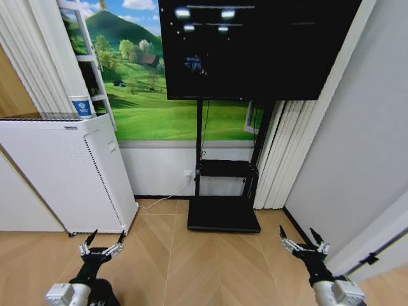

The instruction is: Pick up the trash bin and place the garbage on the floor into it.

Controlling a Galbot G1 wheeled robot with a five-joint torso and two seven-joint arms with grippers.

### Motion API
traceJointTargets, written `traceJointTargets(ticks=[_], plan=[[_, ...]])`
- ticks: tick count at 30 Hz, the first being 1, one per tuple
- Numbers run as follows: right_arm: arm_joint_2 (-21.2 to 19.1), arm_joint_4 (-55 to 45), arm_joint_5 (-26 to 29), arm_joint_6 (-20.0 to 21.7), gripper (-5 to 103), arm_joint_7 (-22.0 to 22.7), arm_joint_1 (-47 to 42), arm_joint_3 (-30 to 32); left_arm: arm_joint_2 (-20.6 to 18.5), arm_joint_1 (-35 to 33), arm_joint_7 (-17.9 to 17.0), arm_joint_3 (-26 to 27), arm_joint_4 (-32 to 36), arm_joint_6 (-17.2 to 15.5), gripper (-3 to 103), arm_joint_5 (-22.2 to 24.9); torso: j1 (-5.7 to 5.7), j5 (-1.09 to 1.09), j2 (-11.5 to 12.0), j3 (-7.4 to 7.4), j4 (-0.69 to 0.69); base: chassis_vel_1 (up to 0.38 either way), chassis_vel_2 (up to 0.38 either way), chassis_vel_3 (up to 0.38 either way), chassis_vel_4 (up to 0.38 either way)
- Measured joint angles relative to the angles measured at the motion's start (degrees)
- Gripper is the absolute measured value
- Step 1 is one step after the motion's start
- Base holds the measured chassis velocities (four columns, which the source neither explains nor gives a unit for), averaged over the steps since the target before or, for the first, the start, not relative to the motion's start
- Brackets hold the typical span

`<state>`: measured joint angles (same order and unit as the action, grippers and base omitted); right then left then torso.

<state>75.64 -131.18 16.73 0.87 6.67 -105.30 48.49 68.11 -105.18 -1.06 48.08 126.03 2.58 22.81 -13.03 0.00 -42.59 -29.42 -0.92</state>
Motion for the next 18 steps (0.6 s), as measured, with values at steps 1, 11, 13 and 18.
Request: traceJointTargets(ticks=[1, 11, 13, 18], plan=[[0.0, 0.0, 0.0, 0.0, 100, 0.0, 0.0, 0.0, 0.0, 0.0, 0.0, 0.0, 0.0, 0.0, 100, 0.0, 0.0, 0.0, 0.0, 0.0, 0.0, 0.0, 0.0, 0.0, 0.0], [0.0, 0.0, 0.0, 0.0, 100, 0.0, 0.0, 0.0, 0.0, 0.0, 0.0, 0.0, 0.0, 0.0, 100, 0.0, -1.27, 0.0, -3.1, -1.78, 0.0, 0.0, 0.0, 0.0, 0.0], [0.0, 0.0, 0.0, 0.0, 100, 0.0, 0.0, 0.0, 0.0, 0.0, 0.0, 0.0, 0.0, 0.0, 100, 0.0, -1.29, 0.0, -3.1, -1.8, 0.0, 0.0, 0.0, 0.0, 0.0], [0.0, 0.0, 0.0, 0.0, 100, 0.0, 0.0, 0.0, 0.0, 0.0, 0.0, 0.0, 0.0, 0.0, 100, 0.0, -1.31, 0.0, -3.1, -1.81, 0.0, 0.0, 0.0, 0.0, 0.0]])
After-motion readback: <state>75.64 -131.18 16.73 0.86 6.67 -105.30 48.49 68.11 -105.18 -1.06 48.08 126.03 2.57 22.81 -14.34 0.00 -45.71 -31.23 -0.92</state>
